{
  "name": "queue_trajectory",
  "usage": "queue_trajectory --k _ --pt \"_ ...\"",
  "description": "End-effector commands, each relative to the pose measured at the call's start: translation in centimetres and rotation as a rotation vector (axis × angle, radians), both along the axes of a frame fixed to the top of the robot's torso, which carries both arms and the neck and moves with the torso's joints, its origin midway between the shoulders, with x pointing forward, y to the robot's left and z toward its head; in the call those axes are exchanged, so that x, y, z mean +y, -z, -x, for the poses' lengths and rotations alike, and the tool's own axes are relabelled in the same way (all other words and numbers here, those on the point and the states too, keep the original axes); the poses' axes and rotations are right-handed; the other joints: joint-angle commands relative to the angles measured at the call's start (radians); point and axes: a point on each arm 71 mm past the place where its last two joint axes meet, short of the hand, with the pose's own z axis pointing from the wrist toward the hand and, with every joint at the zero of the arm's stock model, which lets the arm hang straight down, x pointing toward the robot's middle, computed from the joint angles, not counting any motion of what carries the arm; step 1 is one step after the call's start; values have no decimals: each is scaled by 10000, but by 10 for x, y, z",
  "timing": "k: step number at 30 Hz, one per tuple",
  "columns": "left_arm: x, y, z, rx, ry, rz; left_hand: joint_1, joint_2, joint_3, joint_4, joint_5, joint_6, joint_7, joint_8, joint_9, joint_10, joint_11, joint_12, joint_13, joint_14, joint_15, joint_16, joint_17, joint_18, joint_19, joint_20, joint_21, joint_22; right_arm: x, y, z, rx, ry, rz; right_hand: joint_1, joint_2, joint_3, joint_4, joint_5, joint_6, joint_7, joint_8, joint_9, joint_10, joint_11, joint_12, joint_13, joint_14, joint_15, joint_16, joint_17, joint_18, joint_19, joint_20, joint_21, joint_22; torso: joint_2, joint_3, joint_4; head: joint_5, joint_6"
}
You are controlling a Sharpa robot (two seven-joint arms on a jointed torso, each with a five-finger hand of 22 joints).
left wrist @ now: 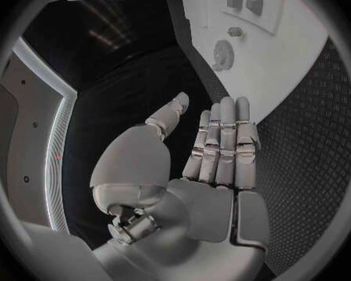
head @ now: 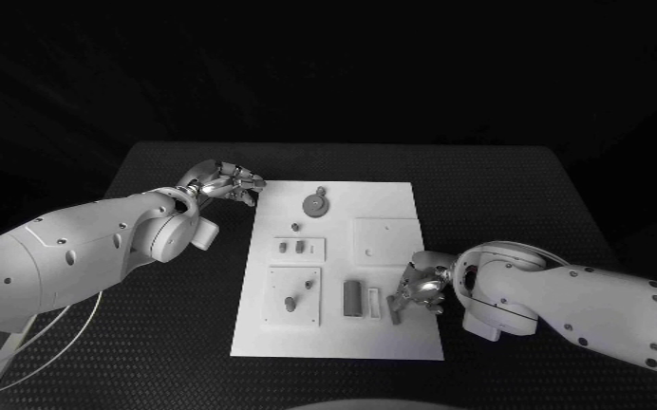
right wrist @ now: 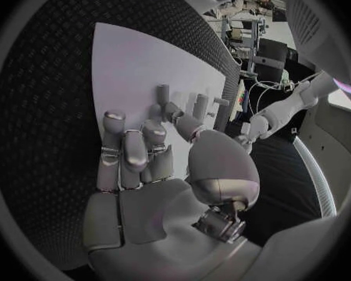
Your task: Assemble the parts on the task board
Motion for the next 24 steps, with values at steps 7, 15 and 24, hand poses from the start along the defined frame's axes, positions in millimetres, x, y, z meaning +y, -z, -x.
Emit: queue_trajectory --k 7,15,24 --pt "-3 0 0 -7 174 65 -65 -18 -23 5 -12 -95 2 10 -11 -42 16 -30 -12 -3 61 -49 17 -20 -66 17 25 -12 0 3 0 305 968 -655 -109 -108 74 16 59 -270 365 40 -3 84 -28 9 -24 35 -31 -21 -71 308 42 49 68 176 4 -4 9 2 -5" --pt "-3 0 0 -2 174 64 -66 -22 -23 3 -12 -96 3 10 -12 -44 17 -29 -12 -3 61 -50 19 -20 -66 18 26 -12 4 5 1 450 240 12 -278 -274 78 27 58 -301 378 13 -25 62 -16 -18 -52 -10 -24 -61 -165 308 27 65 51 163 1 -4 -1 3 -5" --pt "-3 0 0 2 168 59 -66 -22 -21 2 -12 -96 3 10 -12 -44 17 -28 -12 -3 62 -51 23 -20 -66 18 28 -12 4 6 4 631 -141 244 -774 -815 48 161 59 -348 412 -42 -82 11 18 -59 -96 -95 4 -128 -327 308 41 106 2 125 3 2 0 -8 -6"
